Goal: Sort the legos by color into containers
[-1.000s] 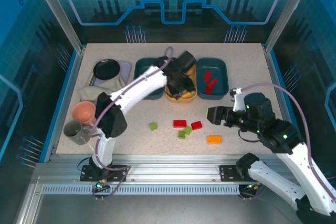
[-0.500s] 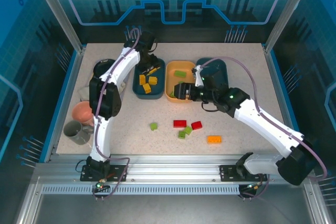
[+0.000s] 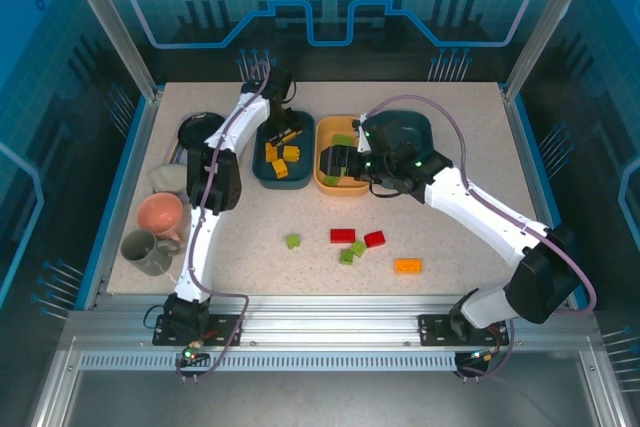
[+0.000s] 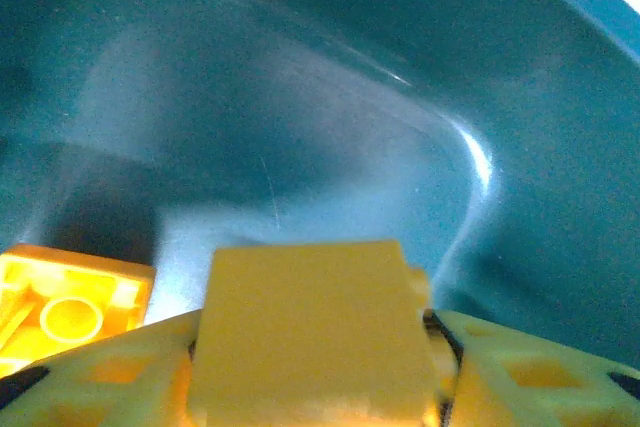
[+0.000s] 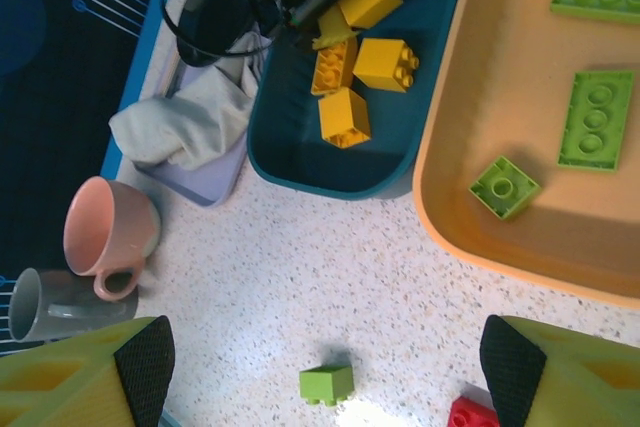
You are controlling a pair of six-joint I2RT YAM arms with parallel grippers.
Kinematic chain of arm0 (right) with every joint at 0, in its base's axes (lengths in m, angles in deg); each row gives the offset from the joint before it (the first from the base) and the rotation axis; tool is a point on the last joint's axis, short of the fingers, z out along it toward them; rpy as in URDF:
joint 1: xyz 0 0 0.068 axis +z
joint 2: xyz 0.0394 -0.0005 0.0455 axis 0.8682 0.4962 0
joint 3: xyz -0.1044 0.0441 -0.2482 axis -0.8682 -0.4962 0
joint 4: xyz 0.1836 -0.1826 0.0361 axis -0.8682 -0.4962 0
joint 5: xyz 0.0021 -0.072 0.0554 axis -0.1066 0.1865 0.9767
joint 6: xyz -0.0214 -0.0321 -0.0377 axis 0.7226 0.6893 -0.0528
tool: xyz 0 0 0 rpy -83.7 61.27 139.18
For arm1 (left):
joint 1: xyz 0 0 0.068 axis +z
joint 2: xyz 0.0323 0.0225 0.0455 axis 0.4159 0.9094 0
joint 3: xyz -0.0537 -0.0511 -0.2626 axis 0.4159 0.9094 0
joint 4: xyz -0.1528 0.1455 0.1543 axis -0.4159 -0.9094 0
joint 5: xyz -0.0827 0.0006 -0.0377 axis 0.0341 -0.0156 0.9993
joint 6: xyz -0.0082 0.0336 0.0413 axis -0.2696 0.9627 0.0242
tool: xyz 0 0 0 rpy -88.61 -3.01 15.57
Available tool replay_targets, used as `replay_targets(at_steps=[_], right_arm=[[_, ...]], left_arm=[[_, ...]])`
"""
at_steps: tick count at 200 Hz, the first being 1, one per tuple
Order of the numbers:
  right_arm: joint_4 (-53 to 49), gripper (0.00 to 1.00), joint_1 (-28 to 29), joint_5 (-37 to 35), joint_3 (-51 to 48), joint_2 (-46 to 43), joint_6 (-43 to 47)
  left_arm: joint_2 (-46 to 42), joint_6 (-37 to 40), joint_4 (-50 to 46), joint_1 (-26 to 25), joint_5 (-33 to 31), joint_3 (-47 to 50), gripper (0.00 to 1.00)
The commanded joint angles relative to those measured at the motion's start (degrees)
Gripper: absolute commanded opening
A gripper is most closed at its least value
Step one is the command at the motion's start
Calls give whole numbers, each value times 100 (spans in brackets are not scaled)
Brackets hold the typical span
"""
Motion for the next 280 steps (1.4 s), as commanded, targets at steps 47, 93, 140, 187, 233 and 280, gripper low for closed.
replay_targets(at_steps=[47,93,140,187,233,280], right_arm=[[-1138,82,138,-603,430,40,976],[-1781,81,1262,-1140,789,683,1627],[-1803,80,2144,-929,1149,1879,836],[-2185,82,2229,-755,1784,3101,121],[-2664,78,2268,-730,2521,3977,-142],[-2909,64,2281,-956,2881,4371,-171]], left_arm=[[-836,66,-319,55,208,-307,75],[-2830,-263,-416,55,-55,1065,77],[-6216,-666,-85,55,-342,4860,79],[-9435,-1191,-274,47,471,7922,79],[-11180,-1305,-828,47,1325,8908,79],[-11626,-1361,-1027,47,1500,9158,79]])
